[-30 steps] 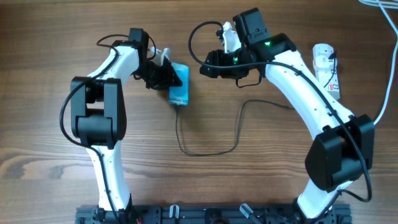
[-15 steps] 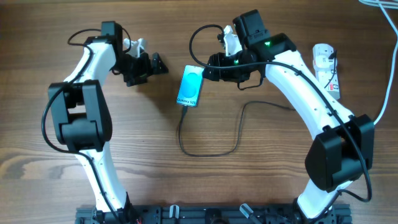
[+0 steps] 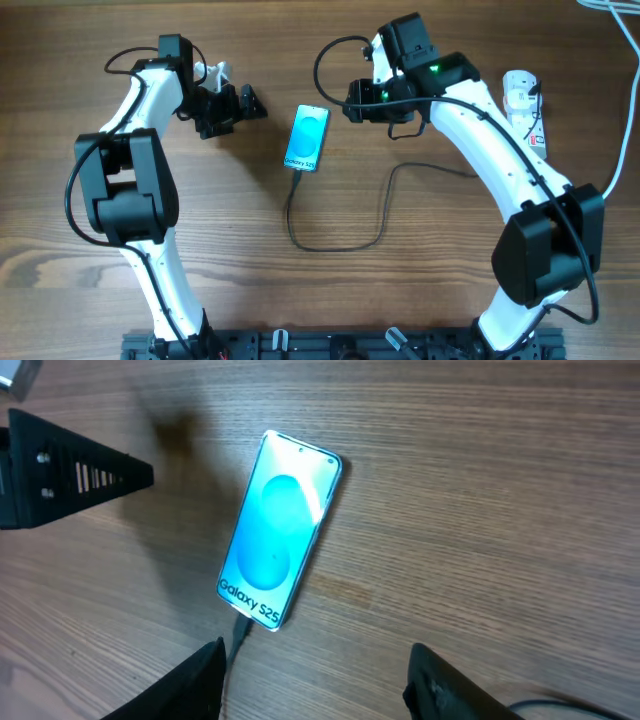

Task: Plug charger to phone and switch on socket
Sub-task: 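Move the right gripper to the white power strip's switch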

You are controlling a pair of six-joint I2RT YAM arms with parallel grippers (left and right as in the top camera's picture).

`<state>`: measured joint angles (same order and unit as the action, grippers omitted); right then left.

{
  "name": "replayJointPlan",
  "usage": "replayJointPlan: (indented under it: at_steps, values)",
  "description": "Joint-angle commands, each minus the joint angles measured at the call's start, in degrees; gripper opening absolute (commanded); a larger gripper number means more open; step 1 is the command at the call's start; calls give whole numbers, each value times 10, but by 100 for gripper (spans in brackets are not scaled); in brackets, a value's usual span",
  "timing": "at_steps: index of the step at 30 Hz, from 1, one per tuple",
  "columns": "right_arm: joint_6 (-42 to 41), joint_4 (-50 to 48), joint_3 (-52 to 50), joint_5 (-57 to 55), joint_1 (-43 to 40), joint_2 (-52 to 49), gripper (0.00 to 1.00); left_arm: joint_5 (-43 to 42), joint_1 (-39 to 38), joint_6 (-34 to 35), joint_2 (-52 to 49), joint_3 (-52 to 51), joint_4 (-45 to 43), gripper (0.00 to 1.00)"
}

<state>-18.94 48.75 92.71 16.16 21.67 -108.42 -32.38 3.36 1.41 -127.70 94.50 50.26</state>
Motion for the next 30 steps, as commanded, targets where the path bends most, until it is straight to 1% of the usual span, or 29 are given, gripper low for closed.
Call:
replayJointPlan:
  at_steps: [1, 2, 7, 8, 9, 11, 12, 15, 17, 19, 23, 25, 28, 30]
  values:
    - [8, 32, 35, -12, -26, 17, 58, 70, 7, -3, -27, -16, 0, 100]
    - [9, 43, 42, -12, -35, 29, 58, 70, 7, -3, -27, -16, 0, 100]
    - [10, 94, 44, -33, -140, 120, 59, 70, 7, -3, -27, -16, 0, 100]
    - [16, 114, 44, -33, -200, 141, 59, 70, 7, -3, -27, -16, 0, 100]
    - [17, 124, 44, -30, -240, 144, 57, 70, 7, -3, -27, -16, 0, 100]
    - [28, 136, 44, -9, -283, 143, 53, 70, 7, -3, -27, -16, 0, 100]
    - [53, 144, 44, 13, -314, 143, 50, 70, 7, -3, -27, -16, 0, 100]
    - [85, 157, 44, 19, -327, 143, 49, 70, 7, -3, -27, -16, 0, 100]
    - [84, 161, 44, 7, -331, 143, 48, 70, 7, -3, -27, -16, 0, 100]
    - [84, 169, 44, 6, -344, 143, 48, 70, 7, -3, -27, -16, -29, 100]
    - [84, 176, 44, 3, -370, 143, 48, 65, 7, -3, -27, -16, -51, 100]
    - [90, 184, 44, 2, -386, 143, 46, 63, 5, -4, -22, -15, -7, 100]
    - [104, 194, 44, 2, -415, 143, 38, 59, 11, -59, 27, -6, 36, 100]
    - [104, 196, 43, 2, -424, 143, 37, 70, 11, -68, 108, -5, 44, 100]
